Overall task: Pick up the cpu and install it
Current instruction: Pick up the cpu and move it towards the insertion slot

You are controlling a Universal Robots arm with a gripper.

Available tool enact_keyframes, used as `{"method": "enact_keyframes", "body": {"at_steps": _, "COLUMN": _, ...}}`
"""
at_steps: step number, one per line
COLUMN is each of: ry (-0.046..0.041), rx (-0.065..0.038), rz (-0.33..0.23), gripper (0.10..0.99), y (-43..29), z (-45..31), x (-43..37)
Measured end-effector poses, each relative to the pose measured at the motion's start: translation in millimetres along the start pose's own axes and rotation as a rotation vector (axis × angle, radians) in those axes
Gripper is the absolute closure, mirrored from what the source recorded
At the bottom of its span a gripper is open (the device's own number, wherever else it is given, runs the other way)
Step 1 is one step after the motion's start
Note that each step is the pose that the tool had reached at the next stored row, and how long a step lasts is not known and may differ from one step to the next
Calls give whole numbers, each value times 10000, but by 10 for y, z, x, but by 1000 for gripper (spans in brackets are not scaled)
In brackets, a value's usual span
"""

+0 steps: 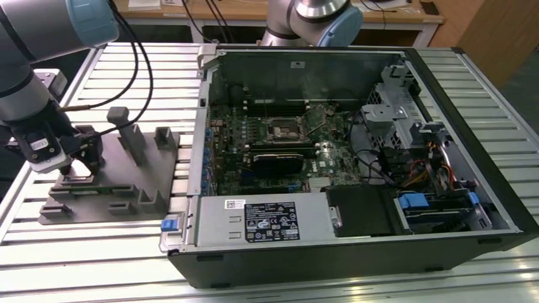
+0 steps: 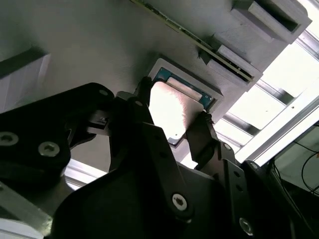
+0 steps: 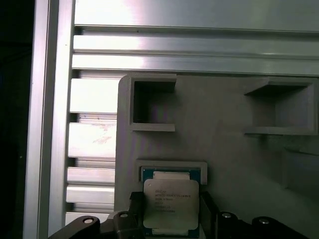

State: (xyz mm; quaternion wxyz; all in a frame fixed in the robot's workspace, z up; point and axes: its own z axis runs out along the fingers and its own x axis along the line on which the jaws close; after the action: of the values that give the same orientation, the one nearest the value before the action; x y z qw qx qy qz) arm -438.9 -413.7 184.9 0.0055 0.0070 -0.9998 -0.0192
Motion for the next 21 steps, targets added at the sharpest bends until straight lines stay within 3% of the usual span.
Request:
{"method": "enact_keyframes", "body": {"at_steps": 8, "ry": 5, "rx": 1, "rz": -57, "gripper": 545, "y": 1, "z": -36, "x": 1}}
{"method": "enact_keyframes", "body": {"at_steps": 21, "ry": 5, "rx": -5, "rz": -58, "gripper": 545, "y": 13, "z": -351, "x": 4}}
